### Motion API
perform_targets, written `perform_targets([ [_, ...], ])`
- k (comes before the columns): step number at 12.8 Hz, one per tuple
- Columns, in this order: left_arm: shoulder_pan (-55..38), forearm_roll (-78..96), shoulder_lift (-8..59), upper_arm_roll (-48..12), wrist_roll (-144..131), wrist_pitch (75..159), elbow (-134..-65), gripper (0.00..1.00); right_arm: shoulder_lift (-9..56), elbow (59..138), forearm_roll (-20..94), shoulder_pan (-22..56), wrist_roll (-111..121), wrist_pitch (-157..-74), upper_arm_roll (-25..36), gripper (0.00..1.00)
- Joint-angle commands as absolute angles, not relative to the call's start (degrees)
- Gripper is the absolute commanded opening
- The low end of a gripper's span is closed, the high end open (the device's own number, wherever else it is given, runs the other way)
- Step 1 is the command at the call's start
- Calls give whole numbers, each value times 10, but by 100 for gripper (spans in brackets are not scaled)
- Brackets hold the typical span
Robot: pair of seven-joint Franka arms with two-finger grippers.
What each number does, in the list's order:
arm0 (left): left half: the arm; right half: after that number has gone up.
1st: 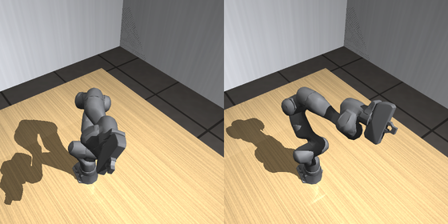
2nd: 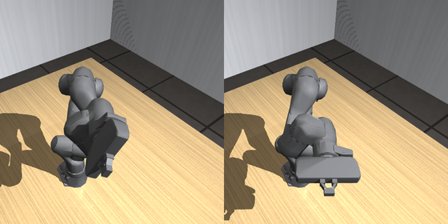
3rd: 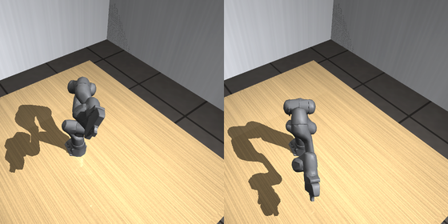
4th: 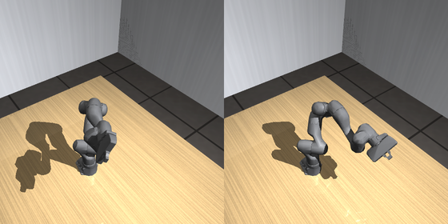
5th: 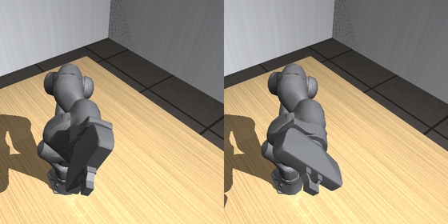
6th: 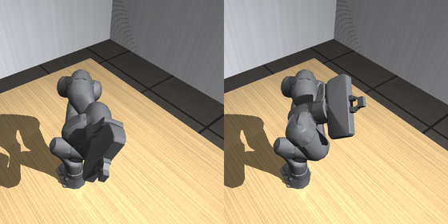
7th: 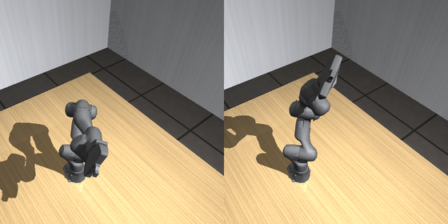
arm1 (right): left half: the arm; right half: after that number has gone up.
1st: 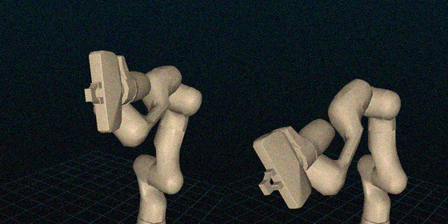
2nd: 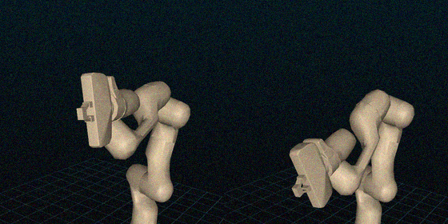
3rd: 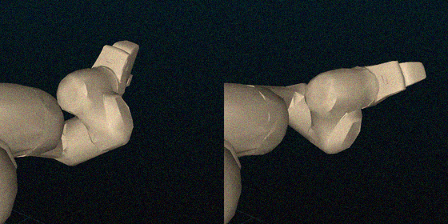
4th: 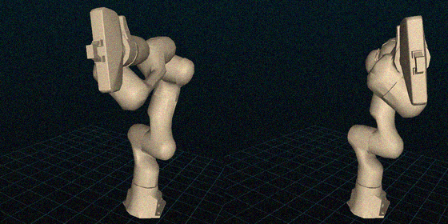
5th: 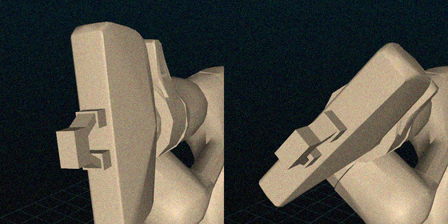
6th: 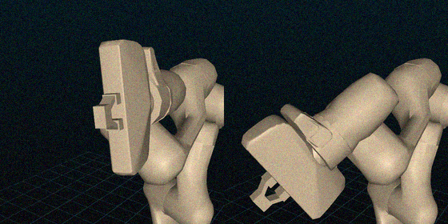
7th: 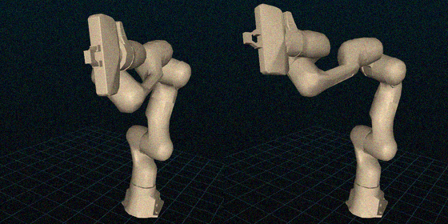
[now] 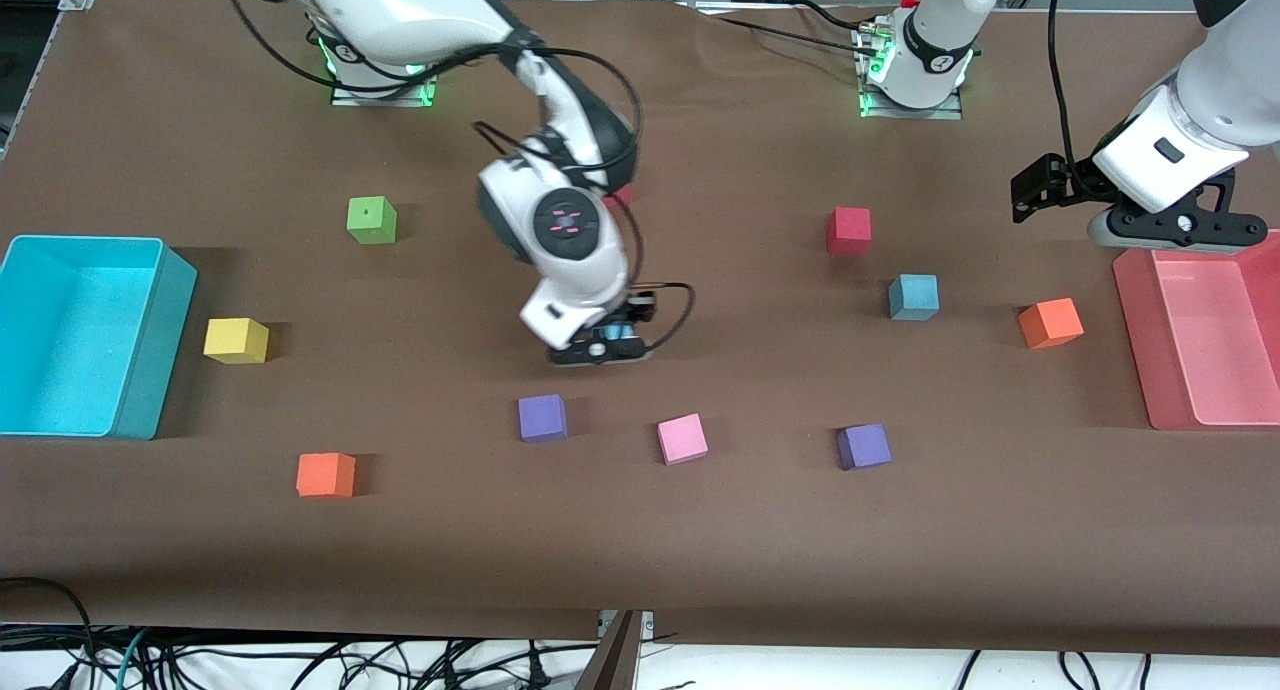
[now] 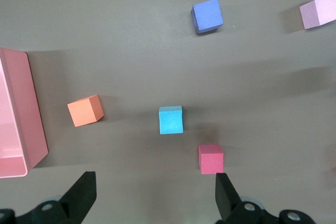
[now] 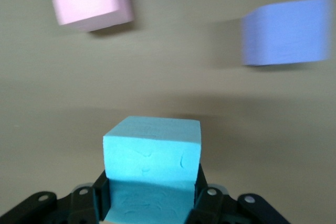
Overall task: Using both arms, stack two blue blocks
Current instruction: 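Carry the light blue cube with the right gripper and set it down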
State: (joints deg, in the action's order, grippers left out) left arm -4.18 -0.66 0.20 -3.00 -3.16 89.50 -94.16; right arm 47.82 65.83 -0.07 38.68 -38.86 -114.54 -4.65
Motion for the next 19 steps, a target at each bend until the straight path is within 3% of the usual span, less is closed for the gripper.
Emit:
perform_targets([
  [1, -45, 8, 1, -25, -26, 883, -933, 100, 555, 573, -4, 417, -439, -1183, -45, 36],
  [3, -45, 8, 1, -25, -25, 883, -933, 100, 572, 574, -4, 431, -464, -1222, -52, 38],
  [13, -45, 8, 1, -25, -25, 883, -933, 100, 572, 644, -4, 416, -472, -1231, -52, 47],
  [14, -45, 8, 1, -25, -25, 883, -933, 100, 572, 646, -4, 416, -472, -1235, -52, 58],
  [15, -45, 8, 1, -25, -25, 883, -933, 100, 570, 646, -2, 415, -473, -1234, -52, 85],
  [16, -45, 8, 1, -25, -25, 883, -933, 100, 564, 646, 5, 415, -473, -1234, -52, 100],
  [19, -45, 8, 1, -25, -25, 883, -933, 100, 528, 646, 26, 405, -468, -1222, -51, 100],
])
